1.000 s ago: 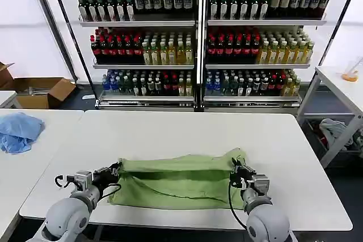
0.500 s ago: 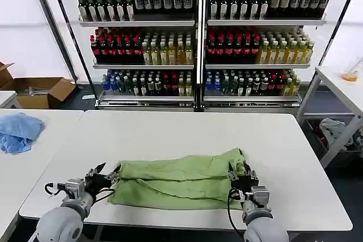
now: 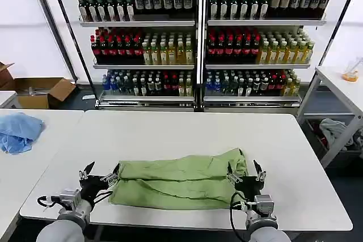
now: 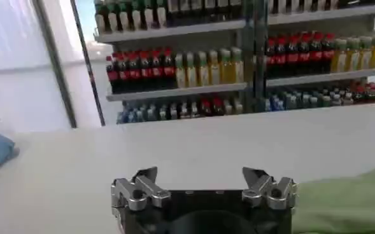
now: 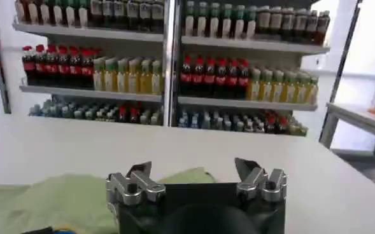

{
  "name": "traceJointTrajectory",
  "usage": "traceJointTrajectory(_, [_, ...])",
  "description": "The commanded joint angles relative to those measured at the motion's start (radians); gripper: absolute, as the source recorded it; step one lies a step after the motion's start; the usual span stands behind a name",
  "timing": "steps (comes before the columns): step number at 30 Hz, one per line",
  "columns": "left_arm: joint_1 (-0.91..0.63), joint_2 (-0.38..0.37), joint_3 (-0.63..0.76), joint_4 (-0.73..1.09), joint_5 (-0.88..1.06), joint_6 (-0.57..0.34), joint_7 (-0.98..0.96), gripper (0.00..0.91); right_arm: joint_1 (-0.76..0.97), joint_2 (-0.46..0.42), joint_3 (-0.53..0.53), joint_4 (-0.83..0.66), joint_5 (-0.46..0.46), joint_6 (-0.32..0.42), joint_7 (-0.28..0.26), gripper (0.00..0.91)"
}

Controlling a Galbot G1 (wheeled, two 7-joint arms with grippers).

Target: Fold and organize the clothes.

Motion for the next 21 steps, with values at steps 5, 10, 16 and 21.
traceJointTrajectory(5, [-0.030, -0.194, 0.085, 0.070, 0.085, -0.022, -0.020, 0.907, -0.022, -0.044, 0.013, 0.017, -0.015, 0.025, 0.003, 0.907])
traceJointTrajectory(10, [-0.047, -0.232, 0.121, 0.120, 0.143, -0.015, -0.020, 0.907, -0.016, -0.041, 0.006, 0.011, -0.013, 0.025, 0.005, 0.907])
traceJointTrajectory(16, [-0.070, -0.243, 0.117, 0.162, 0.158, -0.006, -0.040, 0.907, -0.007, -0.042, 0.006, 0.009, -0.008, 0.024, 0.006, 0.907])
traceJointTrajectory(21, [-0.105, -0.252, 0.116, 0.214, 0.160, -0.009, -0.051, 0.645, 0.001, -0.042, 0.004, 0.006, -0.005, 0.020, 0.009, 0.907])
